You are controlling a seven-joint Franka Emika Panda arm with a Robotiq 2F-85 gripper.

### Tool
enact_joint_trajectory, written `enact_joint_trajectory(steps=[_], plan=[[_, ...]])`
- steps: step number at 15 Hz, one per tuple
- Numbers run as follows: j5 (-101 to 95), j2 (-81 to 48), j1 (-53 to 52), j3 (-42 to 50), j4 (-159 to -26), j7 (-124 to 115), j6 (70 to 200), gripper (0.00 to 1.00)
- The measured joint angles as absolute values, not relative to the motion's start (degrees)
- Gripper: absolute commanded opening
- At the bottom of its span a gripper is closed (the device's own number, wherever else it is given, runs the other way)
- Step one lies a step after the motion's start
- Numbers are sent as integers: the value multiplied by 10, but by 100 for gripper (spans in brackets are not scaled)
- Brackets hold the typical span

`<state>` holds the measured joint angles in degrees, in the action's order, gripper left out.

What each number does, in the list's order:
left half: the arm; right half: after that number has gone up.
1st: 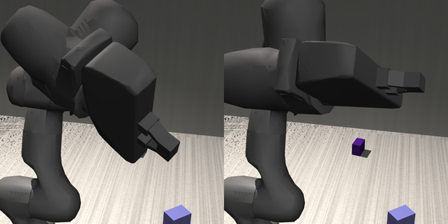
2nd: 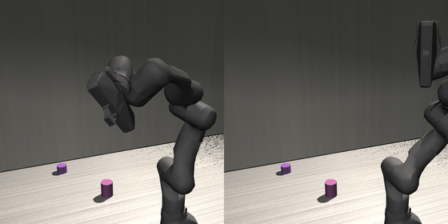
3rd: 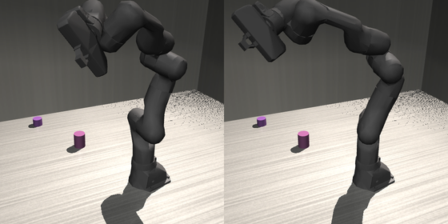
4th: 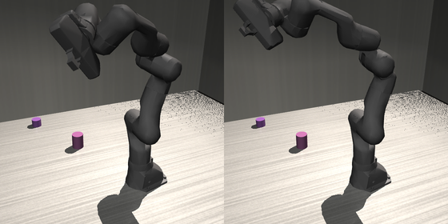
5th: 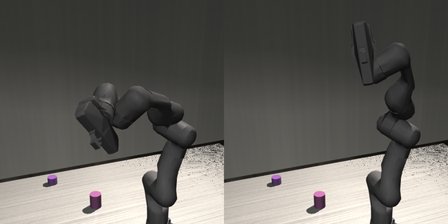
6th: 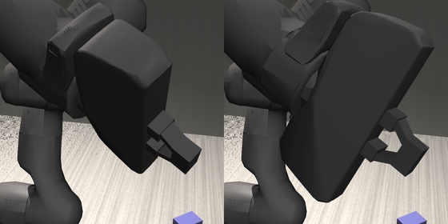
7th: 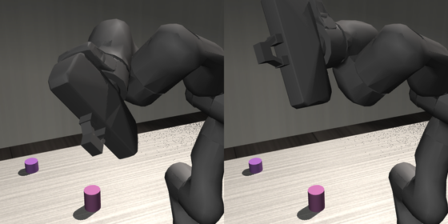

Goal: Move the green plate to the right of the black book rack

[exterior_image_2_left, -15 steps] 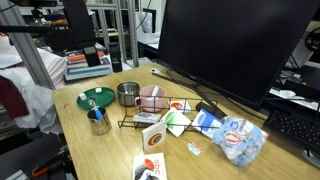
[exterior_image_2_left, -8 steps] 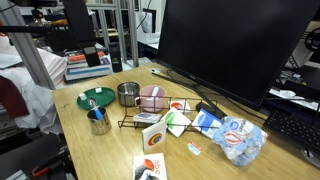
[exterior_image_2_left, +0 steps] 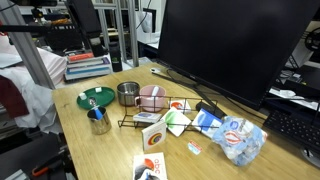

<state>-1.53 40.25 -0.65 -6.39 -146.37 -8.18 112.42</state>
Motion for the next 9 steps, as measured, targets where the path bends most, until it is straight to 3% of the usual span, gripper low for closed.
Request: enact_joint_trajectory(steps=[4, 9], plan=[[-16, 352, -41, -112, -1443, -86, 1182, 100], [-16, 349, -45, -107, -1442, -91, 1185, 100]])
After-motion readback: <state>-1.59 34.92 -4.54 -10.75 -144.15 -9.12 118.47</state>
